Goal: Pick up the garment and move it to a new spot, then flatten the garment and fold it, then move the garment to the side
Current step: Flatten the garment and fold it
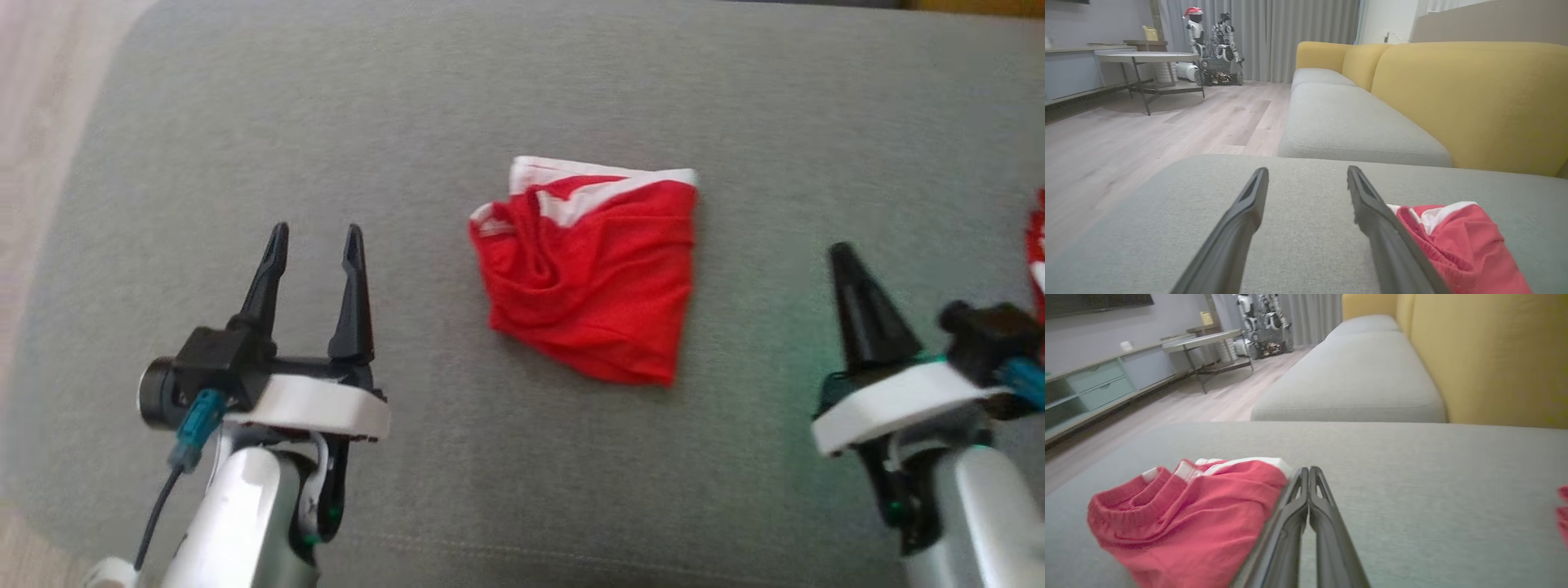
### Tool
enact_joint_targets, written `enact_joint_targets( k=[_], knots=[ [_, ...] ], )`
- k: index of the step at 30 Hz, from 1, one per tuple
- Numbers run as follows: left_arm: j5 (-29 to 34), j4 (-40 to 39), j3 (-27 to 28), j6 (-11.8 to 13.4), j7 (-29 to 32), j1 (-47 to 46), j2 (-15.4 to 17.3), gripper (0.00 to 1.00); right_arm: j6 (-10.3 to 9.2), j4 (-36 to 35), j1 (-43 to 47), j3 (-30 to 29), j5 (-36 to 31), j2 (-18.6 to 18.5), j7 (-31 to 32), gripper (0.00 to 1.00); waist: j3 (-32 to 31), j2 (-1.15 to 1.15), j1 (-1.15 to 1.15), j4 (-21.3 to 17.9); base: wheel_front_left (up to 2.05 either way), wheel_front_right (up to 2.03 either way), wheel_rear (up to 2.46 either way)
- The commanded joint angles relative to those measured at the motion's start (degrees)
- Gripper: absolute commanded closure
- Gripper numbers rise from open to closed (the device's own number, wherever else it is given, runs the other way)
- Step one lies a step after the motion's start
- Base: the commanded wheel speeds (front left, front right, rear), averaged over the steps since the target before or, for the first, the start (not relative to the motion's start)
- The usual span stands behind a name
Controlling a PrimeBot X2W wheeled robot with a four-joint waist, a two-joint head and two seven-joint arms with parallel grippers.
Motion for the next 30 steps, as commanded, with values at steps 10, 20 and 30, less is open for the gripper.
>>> enact_joint_targets(
  k=[10,20,30],
  knots=[
    [1.1,-2.2,0.9,-0.8,-0.7,-2.5,-2.0,0.0,-0.05,12.6,-10.4,11.8,1.4,0.9,0.2,1.0,0.2,0.0,0.0,11.7,0.0,0.0,0.0],
    [1.6,-2.6,1.7,-1.5,-0.7,-1.6,-2.8,0.0,-0.05,27.5,-17.2,17.5,2.0,3.0,-1.0,1.0,0.8,0.0,0.0,13.9,0.0,0.0,0.0],
    [2.3,-2.8,2.3,-2.4,-0.7,-2.2,-3.1,0.0,-0.05,37.1,-23.8,26.4,4.4,4.7,-4.0,1.0,1.8,0.0,0.0,12.4,0.0,0.0,0.0]
  ],
)
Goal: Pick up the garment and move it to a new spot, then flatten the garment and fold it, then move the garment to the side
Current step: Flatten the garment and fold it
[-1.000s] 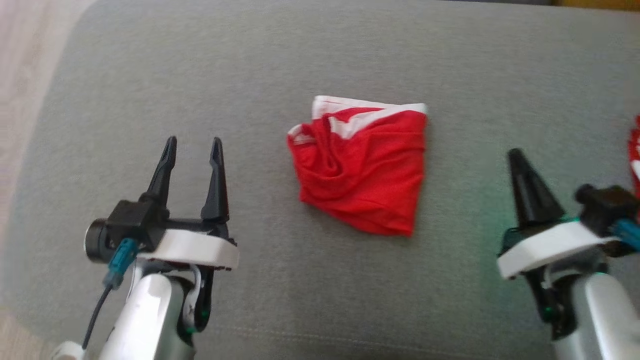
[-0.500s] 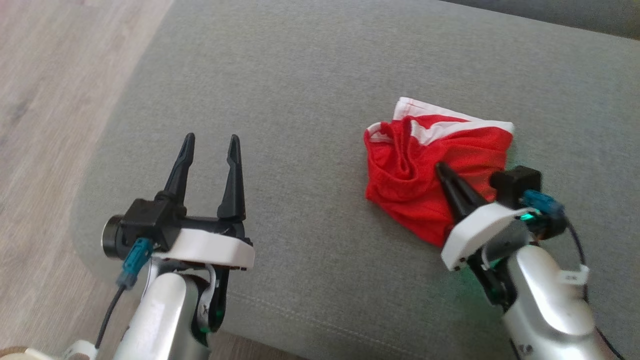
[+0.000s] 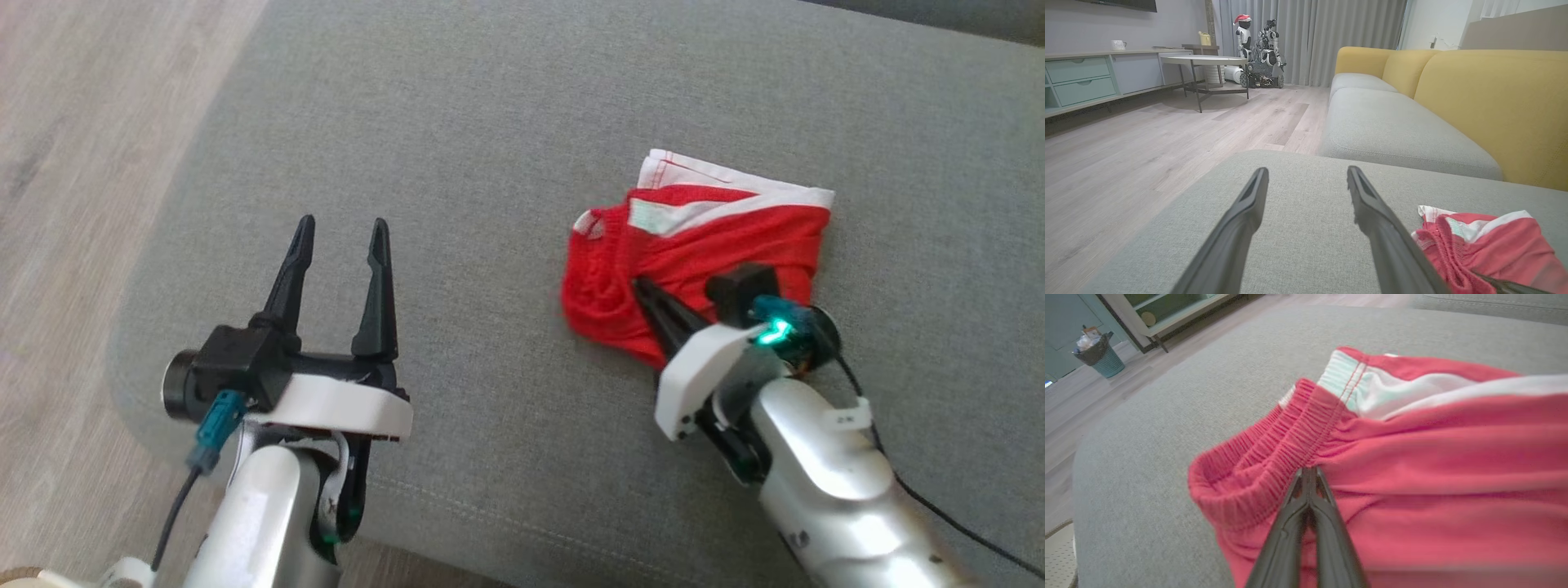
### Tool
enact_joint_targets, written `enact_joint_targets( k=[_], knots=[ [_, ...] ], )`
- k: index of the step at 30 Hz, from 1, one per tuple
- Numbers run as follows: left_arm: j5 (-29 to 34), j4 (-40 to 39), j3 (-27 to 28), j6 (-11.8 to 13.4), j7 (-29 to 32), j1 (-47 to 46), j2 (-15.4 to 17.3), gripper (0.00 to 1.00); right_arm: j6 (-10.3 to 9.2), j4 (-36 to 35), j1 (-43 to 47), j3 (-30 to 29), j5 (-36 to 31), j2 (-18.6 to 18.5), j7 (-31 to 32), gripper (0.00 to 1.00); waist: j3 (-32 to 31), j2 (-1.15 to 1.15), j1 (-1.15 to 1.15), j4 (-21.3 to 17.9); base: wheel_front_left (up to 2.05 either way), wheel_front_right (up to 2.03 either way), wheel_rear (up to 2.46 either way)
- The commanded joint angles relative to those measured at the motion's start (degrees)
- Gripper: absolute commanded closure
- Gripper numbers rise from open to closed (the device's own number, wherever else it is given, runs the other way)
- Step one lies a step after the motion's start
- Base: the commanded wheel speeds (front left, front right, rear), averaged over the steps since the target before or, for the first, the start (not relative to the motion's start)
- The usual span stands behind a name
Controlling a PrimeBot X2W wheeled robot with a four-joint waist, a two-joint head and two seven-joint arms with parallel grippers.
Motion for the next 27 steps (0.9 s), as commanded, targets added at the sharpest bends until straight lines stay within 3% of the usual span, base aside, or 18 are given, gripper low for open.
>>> enact_joint_targets(
  k=[1,12,13,14,16,27],
  knots=[
    [0.6,-2.1,2.1,-0.3,-0.7,-2.1,0.2,0.0,-0.05,-0.9,-2.0,2.2,0.6,1.5,-1.0,1.0,0.2,0.0,0.0,-0.3,0.0,0.0,0.0],
    [1.5,-1.6,2.8,-0.8,-0.7,-1.9,0.1,0.0,-0.05,1.0,-5.9,10.5,2.0,1.7,-7.1,1.0,0.0,0.0,0.0,-4.4,0.0,0.0,0.0],
    [1.7,-1.5,3.0,-0.8,-0.7,-1.8,0.1,0.0,-0.05,0.4,-5.9,10.4,2.6,1.7,-7.8,0.95,-0.2,0.0,0.0,-5.0,0.0,0.0,0.0],
    [1.8,-1.5,3.1,-0.9,-0.7,-1.7,0.2,0.0,-0.05,-0.1,-5.9,10.1,2.9,1.7,-8.4,0.73,-0.4,0.0,0.0,-5.7,0.0,0.0,0.0],
    [2.1,-1.4,3.4,-1.0,-0.7,-1.5,0.4,0.0,-0.05,-1.3,-5.5,8.8,3.4,1.7,-9.6,0.0,-0.9,0.0,0.0,-7.0,0.0,0.0,0.0],
    [2.6,-1.3,5.8,-0.5,-0.7,0.0,1.7,0.0,-0.05,-12.9,1.7,-6.9,0.5,-1.9,-10.8,0.0,-3.0,0.0,0.0,-14.0,0.0,0.0,0.0]
  ],
)
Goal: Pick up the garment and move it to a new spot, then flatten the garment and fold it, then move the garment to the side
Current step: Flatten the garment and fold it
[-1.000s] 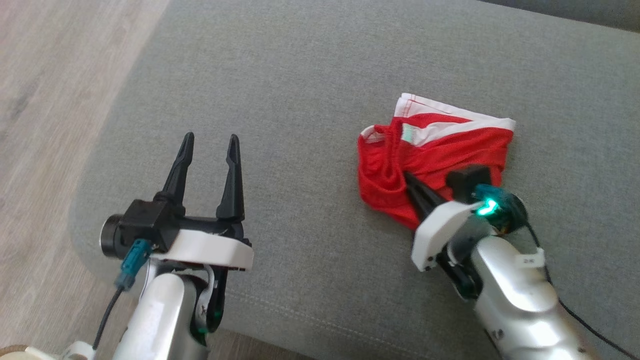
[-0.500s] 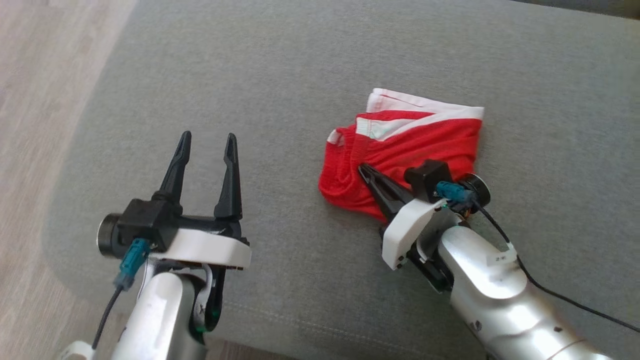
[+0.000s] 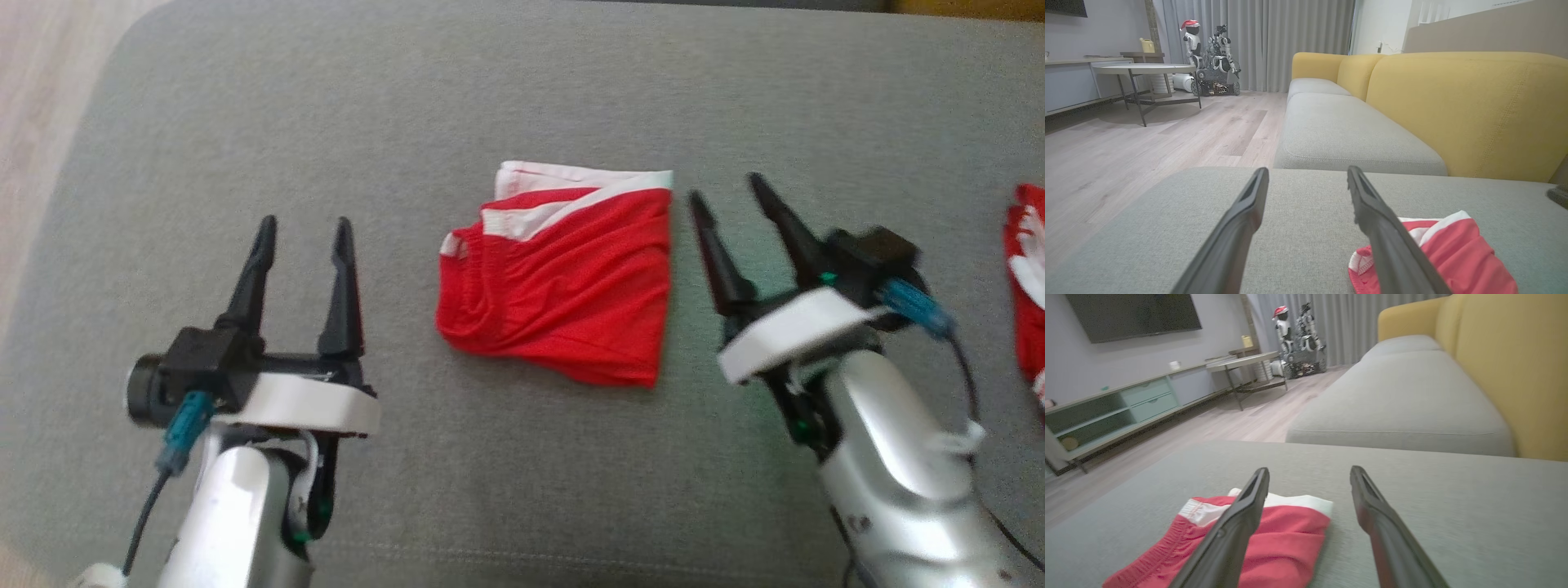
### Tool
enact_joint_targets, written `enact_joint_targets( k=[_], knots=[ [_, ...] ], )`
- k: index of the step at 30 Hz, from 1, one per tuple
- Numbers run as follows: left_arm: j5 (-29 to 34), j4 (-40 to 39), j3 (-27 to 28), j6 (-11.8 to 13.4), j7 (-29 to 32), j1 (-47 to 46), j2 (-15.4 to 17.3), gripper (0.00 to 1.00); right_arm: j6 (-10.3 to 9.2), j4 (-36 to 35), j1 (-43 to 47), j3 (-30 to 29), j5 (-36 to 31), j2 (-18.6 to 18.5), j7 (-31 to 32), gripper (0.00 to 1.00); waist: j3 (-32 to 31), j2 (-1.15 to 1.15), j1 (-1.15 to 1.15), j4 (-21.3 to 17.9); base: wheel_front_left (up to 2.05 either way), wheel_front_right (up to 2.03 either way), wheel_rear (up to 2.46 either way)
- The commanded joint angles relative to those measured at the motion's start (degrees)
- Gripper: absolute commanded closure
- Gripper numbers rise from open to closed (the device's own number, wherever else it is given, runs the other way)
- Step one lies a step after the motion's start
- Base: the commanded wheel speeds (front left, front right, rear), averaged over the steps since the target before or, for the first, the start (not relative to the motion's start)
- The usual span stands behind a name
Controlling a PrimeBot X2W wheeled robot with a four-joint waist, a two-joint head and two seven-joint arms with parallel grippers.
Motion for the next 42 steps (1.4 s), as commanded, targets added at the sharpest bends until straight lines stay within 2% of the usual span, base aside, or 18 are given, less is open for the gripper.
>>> enact_joint_targets(
  k=[1,8,13,29,42],
  knots=[
    [0.6,-1.7,2.7,0.5,-0.7,-0.1,1.4,0.0,-0.05,-3.6,1.6,-1.2,-1.1,0.3,0.2,0.0,-1.0,0.0,0.0,-2.0,0.0,0.0,0.0],
    [0.0,-1.5,4.0,0.6,-0.7,2.3,2.8,0.0,-0.05,-15.8,10.8,-12.0,-5.7,0.2,4.4,0.0,-3.2,0.0,0.0,-5.5,0.0,0.0,0.0],
    [-0.1,-1.5,4.3,1.0,-0.3,4.4,3.8,0.0,-0.05,-22.8,16.7,-15.9,-7.3,1.0,8.0,0.0,-5.2,0.0,0.0,-7.1,0.0,0.0,0.0],
    [-0.8,-5.1,4.3,2.9,4.0,12.8,5.0,0.0,-0.05,-31.7,26.3,-17.5,-8.7,2.8,13.6,0.0,-11.1,0.0,0.0,-8.3,0.0,0.0,0.0],
    [-1.8,-5.4,4.3,3.3,5.2,14.8,5.7,0.0,-0.05,-35.8,29.7,-18.3,-9.0,3.3,15.7,0.0,-12.4,0.0,0.0,-8.5,0.0,0.0,0.0]
  ],
)
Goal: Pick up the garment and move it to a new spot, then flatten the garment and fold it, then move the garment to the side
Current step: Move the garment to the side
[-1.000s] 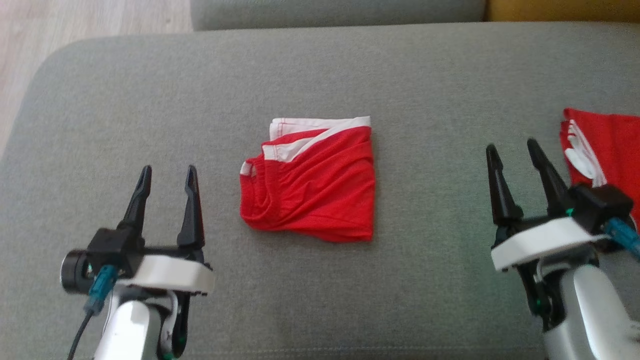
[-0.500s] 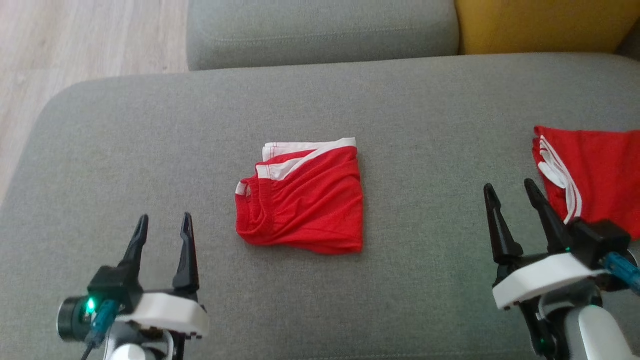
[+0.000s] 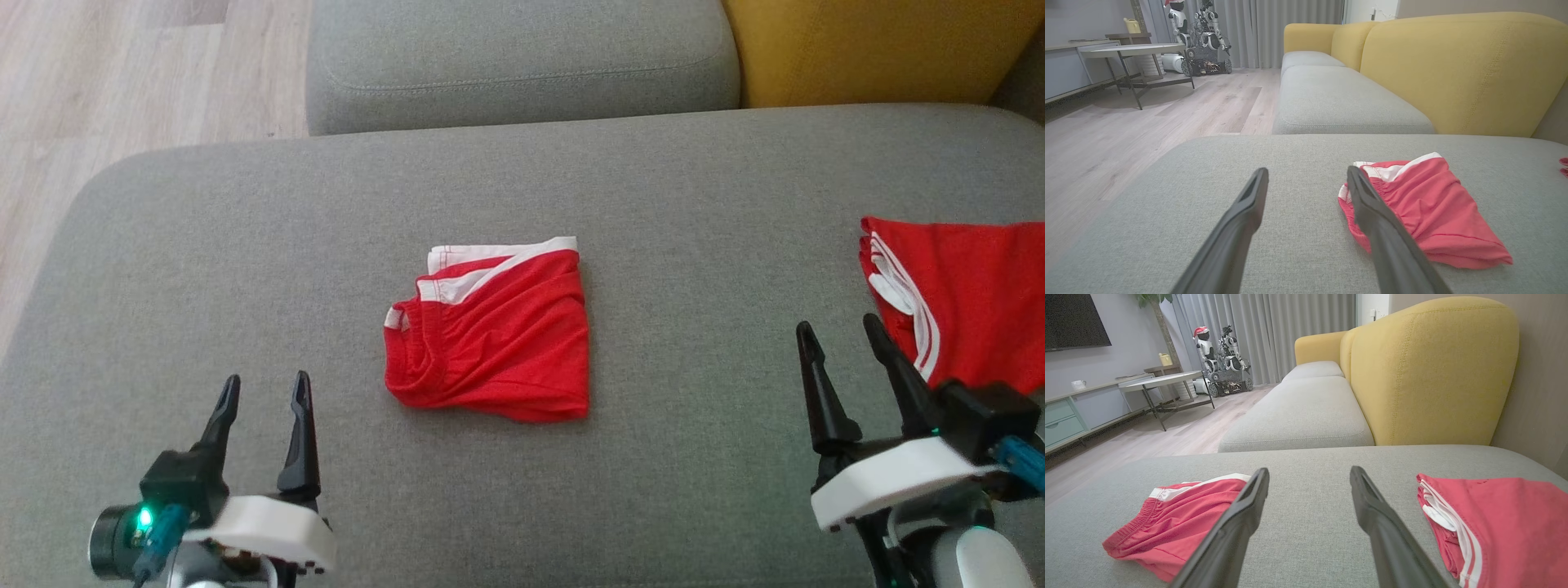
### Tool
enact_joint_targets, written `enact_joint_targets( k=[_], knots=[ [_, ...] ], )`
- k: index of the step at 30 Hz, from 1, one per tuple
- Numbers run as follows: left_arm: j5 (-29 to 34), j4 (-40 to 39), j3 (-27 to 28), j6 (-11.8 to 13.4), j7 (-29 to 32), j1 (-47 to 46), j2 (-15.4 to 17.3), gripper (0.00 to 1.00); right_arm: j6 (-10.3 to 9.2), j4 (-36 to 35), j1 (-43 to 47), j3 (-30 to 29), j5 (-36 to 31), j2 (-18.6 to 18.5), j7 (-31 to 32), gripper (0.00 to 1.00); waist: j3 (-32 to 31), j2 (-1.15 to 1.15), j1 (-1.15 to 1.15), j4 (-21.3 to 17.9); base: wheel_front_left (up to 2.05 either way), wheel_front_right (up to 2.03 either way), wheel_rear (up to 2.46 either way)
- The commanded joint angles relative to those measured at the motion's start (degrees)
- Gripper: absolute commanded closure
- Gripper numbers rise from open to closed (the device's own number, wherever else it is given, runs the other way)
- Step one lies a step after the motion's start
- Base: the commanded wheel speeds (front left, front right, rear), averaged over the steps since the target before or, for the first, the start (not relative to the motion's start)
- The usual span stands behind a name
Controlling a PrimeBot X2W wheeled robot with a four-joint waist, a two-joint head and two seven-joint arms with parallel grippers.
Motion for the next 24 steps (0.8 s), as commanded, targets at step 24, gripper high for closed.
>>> enact_joint_targets(
  k=[24],
  knots=[
    [-0.6,-3.2,1.1,1.3,0.6,-2.5,1.6,0.0,-0.05,-2.5,-1.7,0.6,-0.7,0.4,0.5,0.0,1.3,0.0,0.0,0.5,0.0,0.0,0.0]
  ],
)
